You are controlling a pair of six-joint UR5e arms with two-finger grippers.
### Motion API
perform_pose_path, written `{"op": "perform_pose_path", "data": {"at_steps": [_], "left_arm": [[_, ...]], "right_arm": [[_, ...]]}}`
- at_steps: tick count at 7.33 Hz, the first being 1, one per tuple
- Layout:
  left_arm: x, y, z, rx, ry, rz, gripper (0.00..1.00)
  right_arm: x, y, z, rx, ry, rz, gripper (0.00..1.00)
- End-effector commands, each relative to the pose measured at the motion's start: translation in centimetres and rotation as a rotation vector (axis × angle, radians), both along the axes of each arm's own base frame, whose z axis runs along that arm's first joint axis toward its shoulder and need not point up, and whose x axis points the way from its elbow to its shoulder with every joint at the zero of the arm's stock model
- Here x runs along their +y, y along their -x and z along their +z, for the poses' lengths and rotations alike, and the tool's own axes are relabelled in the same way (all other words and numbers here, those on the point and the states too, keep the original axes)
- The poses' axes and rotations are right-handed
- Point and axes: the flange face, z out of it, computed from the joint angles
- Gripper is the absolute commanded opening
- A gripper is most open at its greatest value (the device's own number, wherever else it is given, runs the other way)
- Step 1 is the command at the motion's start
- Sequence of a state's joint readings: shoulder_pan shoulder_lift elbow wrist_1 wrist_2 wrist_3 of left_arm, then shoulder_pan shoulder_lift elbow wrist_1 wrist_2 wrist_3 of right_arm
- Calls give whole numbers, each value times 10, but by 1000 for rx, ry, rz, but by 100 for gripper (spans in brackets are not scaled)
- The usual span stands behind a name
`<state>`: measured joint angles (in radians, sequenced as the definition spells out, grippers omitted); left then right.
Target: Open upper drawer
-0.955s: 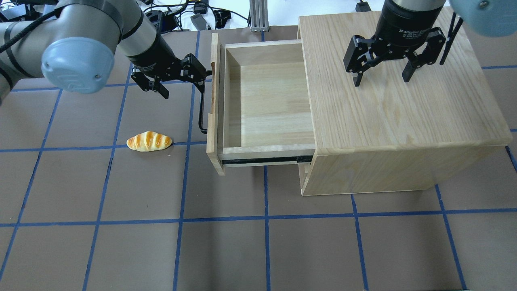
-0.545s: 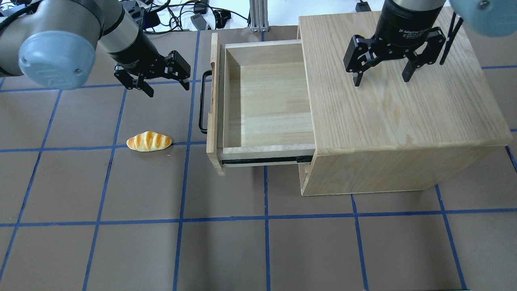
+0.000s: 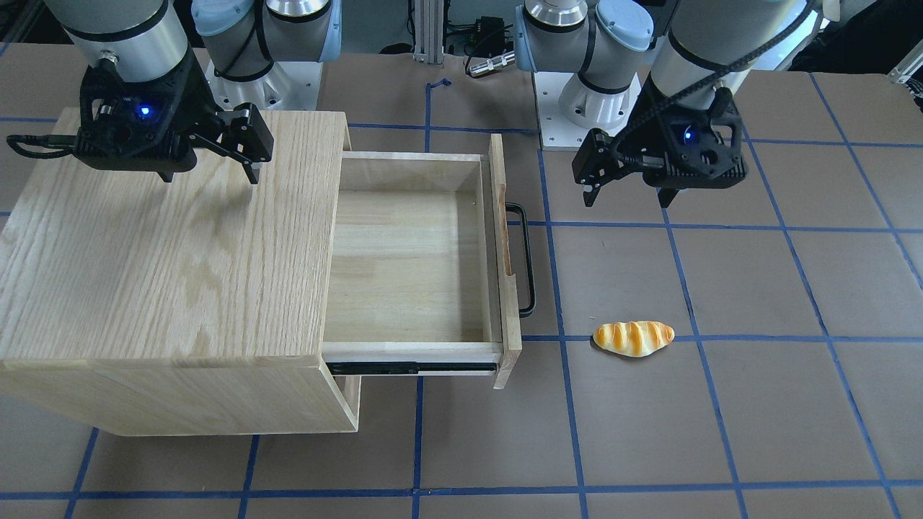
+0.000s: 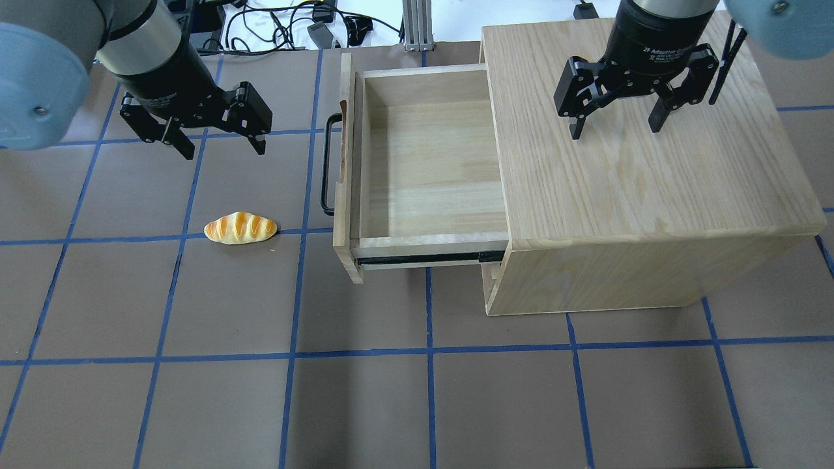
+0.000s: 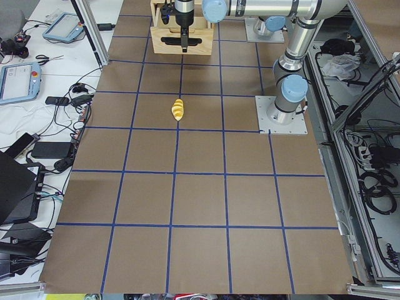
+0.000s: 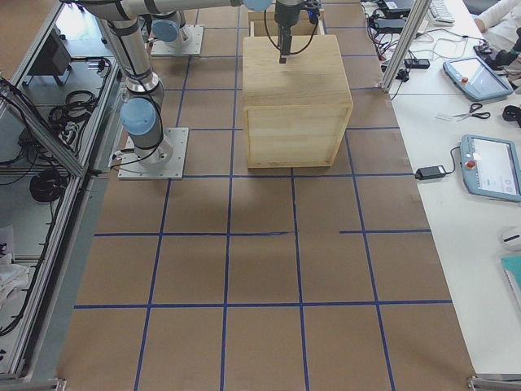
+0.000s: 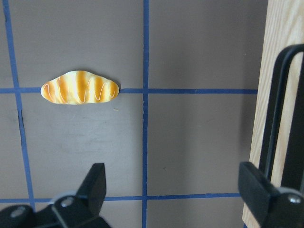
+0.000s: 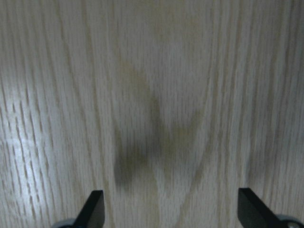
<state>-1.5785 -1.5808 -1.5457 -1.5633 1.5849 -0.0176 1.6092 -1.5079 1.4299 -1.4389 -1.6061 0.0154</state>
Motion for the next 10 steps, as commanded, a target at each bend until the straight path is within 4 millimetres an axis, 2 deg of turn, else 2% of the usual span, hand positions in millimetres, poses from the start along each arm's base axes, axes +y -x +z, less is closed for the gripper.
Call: {"op": "perform_pose_path", "data": {"at_steps": [1,3,5,10], "left_arm": [[19,17,23,-39,-14,-40,100],[15,21,24,12,6,-42,100],[-3,22,31,13,87,-43,98],[-5,25,23,34,71,-21,100]], "right_arm": [[0,0,0,0,0,0,100],[0,0,-1,0,-1,0,100],[0,0,0,0,0,0,100],[0,0,-1,0,-1,0,100]]}}
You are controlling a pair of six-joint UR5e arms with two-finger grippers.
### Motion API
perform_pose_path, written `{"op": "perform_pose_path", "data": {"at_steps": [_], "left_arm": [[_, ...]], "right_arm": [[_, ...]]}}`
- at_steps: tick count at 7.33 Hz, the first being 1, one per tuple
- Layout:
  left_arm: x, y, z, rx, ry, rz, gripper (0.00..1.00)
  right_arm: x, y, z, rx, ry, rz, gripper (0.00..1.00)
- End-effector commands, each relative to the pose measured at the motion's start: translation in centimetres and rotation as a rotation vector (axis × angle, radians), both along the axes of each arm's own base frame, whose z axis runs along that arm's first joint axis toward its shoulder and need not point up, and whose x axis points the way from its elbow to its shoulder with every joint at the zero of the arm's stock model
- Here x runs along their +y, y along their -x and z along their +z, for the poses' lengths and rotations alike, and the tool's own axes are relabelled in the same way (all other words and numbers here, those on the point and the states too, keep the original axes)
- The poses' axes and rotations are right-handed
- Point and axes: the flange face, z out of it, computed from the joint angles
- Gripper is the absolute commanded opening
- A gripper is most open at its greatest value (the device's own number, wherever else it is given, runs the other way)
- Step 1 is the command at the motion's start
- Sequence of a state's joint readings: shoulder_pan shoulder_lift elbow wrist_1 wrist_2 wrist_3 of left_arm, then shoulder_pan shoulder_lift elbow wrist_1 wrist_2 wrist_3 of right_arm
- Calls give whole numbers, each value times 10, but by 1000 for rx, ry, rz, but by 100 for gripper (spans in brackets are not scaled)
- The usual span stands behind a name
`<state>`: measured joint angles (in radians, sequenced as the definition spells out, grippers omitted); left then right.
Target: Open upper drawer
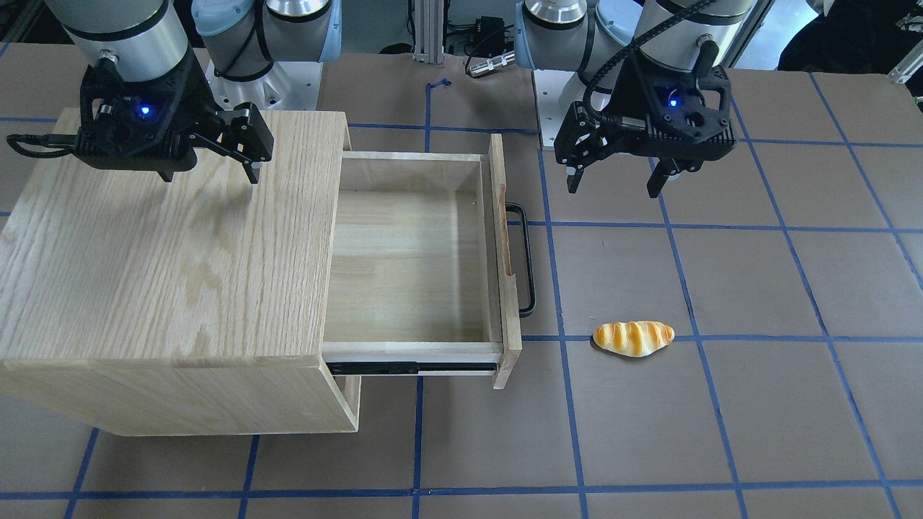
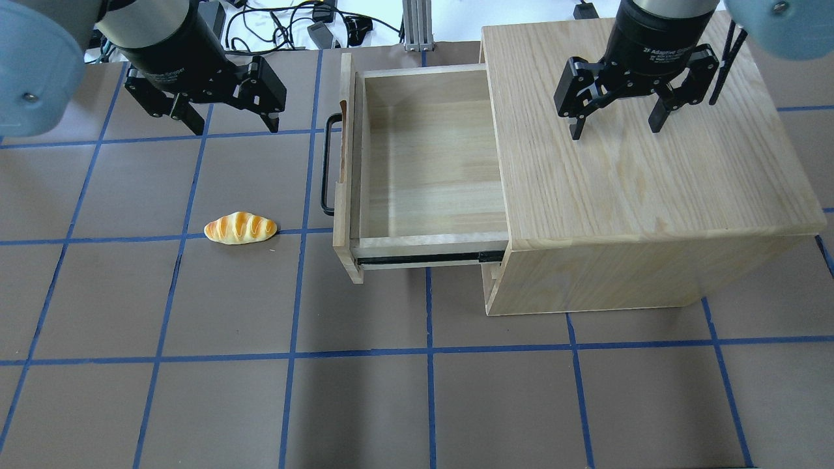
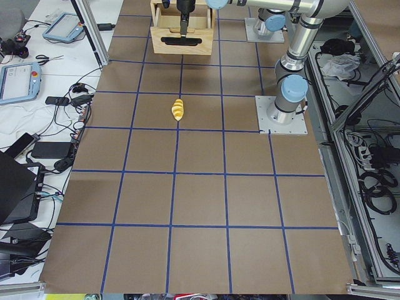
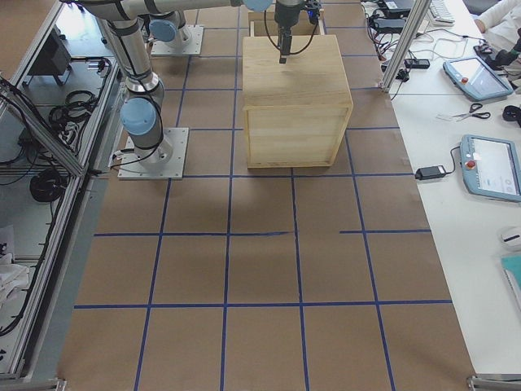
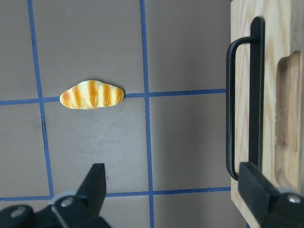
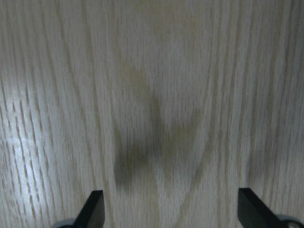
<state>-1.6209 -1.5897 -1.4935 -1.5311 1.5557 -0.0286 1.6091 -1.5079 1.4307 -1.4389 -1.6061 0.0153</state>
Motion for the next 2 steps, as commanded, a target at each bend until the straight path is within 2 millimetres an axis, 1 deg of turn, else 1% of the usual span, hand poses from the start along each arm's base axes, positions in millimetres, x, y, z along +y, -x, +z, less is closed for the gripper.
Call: {"op": "perform_pose_path", "data": {"at_steps": [1,2], "left_arm": [[-1,1,-3,3,-6,12,100],[-1,1,-3,3,-6,12,100]], "right_arm": [[0,0,1,0,1,0,100],[0,0,0,0,0,0,100]]}}
